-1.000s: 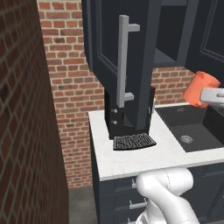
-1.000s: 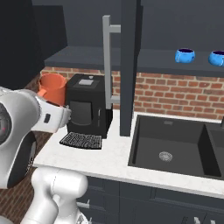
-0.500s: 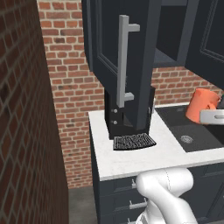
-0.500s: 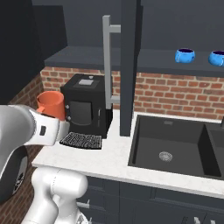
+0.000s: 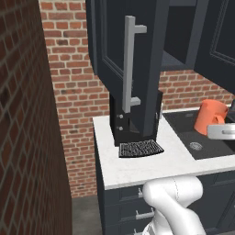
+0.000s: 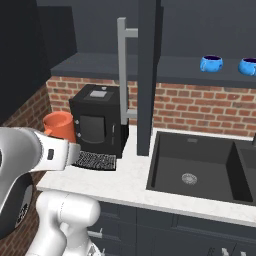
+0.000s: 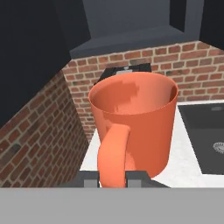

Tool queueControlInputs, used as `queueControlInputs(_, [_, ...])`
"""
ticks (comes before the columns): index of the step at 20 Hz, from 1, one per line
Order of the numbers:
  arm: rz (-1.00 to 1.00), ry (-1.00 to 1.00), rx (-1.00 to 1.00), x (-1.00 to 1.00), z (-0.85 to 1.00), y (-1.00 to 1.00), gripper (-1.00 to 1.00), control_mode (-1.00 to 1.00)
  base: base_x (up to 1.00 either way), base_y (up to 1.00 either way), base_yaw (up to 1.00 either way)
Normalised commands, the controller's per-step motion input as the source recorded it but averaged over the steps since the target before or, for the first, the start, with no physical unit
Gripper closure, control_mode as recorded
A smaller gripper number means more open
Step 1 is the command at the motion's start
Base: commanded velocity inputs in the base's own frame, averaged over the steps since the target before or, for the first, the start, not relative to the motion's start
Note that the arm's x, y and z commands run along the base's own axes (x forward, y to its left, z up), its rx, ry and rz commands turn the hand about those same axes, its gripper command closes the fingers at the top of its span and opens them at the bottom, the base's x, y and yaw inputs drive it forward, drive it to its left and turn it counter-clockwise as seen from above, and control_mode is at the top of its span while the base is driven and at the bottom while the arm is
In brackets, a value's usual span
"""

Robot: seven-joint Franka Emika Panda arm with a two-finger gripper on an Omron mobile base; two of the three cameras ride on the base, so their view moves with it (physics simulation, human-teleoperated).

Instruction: Gather all objects into one cabinet and sort the glasses and bowls to opposite sides.

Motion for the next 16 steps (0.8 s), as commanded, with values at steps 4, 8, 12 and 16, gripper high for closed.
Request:
queueControlInputs(4, [0.00, 0.00, 0.00, 0.00, 0.00, 0.00, 1.00, -1.00, 0.00, 0.00, 0.00])
queueControlInputs(8, [0.00, 0.00, 0.00, 0.00, 0.00, 0.00, 1.00, -1.00, 0.00, 0.00, 0.00])
queueControlInputs(12, [0.00, 0.00, 0.00, 0.00, 0.00, 0.00, 1.00, -1.00, 0.00, 0.00, 0.00])
queueControlInputs(16, [0.00, 0.01, 0.00, -0.10, -0.03, 0.00, 1.00, 1.00, -0.14, 0.00, 0.00])
